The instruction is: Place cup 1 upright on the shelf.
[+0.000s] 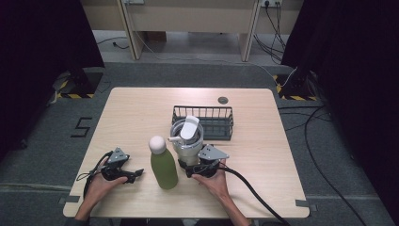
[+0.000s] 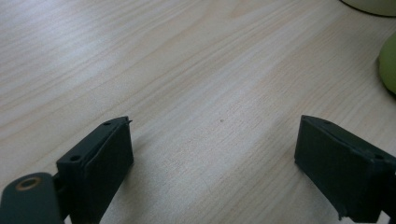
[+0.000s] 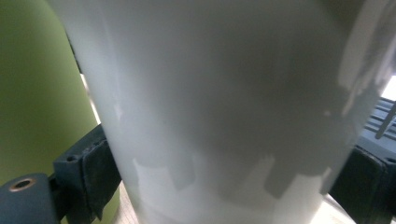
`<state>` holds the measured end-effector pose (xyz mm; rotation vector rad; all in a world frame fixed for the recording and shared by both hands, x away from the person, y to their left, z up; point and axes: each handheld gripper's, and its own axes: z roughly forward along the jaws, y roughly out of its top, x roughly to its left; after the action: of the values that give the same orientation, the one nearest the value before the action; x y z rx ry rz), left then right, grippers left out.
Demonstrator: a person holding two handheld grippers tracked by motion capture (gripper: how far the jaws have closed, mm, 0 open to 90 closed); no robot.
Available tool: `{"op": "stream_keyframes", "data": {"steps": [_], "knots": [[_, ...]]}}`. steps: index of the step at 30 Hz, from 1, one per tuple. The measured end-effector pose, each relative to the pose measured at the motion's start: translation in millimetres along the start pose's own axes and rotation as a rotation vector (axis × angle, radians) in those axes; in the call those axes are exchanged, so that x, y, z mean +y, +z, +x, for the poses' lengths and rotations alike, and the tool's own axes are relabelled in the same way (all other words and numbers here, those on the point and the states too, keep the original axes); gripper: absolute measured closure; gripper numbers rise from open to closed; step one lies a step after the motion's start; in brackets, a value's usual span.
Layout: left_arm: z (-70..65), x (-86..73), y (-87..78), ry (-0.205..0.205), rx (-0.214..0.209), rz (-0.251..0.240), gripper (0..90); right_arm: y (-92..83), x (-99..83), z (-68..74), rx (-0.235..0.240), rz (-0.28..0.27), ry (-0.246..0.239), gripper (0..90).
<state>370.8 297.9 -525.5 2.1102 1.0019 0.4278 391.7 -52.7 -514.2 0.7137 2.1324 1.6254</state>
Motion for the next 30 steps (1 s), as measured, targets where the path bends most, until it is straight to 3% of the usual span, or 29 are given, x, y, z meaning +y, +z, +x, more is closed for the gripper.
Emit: {"op": "stream_keyframes", "data": {"steps": [30], "knots": [[0.0, 0.0, -0.1, 0.003, -0.001, 0.000, 10.6, 2.3, 0.3, 1.3, -0.027, -0.031, -0.015, 11.6]]}}
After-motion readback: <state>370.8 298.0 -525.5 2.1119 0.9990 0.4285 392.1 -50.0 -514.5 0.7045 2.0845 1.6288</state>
